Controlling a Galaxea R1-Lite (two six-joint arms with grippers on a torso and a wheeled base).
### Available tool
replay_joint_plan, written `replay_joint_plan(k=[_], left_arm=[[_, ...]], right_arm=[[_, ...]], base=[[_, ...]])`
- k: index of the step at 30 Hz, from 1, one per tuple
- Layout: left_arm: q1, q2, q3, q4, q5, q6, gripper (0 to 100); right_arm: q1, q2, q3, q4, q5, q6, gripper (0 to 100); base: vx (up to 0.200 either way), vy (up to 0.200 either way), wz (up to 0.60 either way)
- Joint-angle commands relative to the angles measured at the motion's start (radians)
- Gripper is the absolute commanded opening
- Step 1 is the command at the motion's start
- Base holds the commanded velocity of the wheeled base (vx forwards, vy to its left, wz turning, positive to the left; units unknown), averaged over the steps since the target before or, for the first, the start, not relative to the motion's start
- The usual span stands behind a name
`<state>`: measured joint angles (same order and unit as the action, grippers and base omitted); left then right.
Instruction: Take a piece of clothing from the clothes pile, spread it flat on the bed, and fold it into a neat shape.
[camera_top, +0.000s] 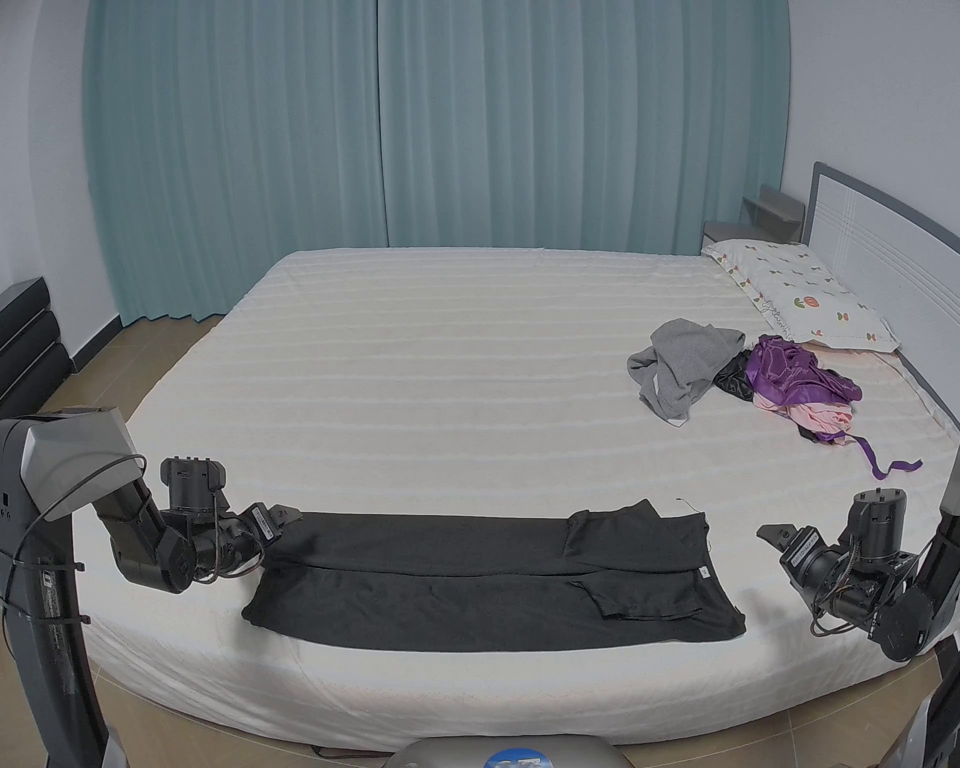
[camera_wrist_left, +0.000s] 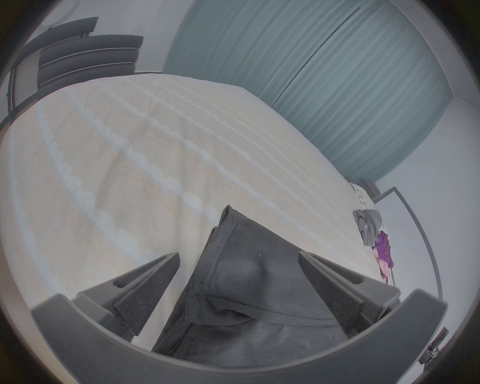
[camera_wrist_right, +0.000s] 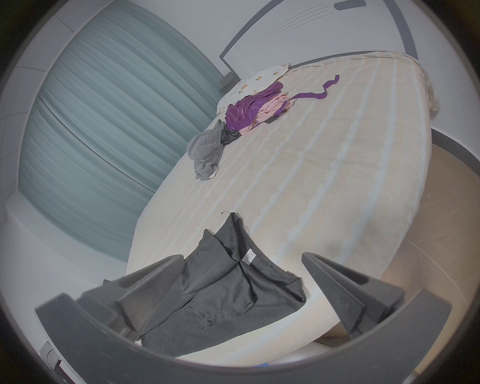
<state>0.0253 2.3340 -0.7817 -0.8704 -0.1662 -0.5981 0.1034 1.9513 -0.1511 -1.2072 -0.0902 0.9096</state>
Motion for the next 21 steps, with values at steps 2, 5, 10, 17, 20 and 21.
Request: replay_joint_plan(k=[2,5,10,17,20,21], left_arm=[[-0.019,0.031,-0.008,-0.001,0.001,0.031,100],[-0.028,0.041,-0.007,-0.001,0.001,0.063,100],[-0.039,0.056,-0.008,-0.001,0.001,0.090,100],[-0.038,0.074,-0.007,-0.002,0.011,0.146,100],[-0.038,0.074,-0.004,-0.002,0.011,0.152,100],[-0.039,0.074,-0.002,-0.002,0.011,0.152,100]], right_arm=[[0.001,0.060,0.028,-0.040,0.003,0.006,100],[-0.002,0.109,0.031,-0.066,0.010,0.006,100],[-0.004,0.181,0.062,-0.184,0.009,0.005,100],[-0.001,0.241,0.114,-0.331,0.010,0.000,100],[0.002,0.235,0.120,-0.351,0.010,0.000,100],[0.002,0.232,0.120,-0.351,0.010,0.000,100]], base=[[0.000,0.000,0.00],[0.000,0.000,0.00],[0.000,0.000,0.00],[0.000,0.000,0.00],[0.000,0.000,0.00],[0.000,0.000,0.00]])
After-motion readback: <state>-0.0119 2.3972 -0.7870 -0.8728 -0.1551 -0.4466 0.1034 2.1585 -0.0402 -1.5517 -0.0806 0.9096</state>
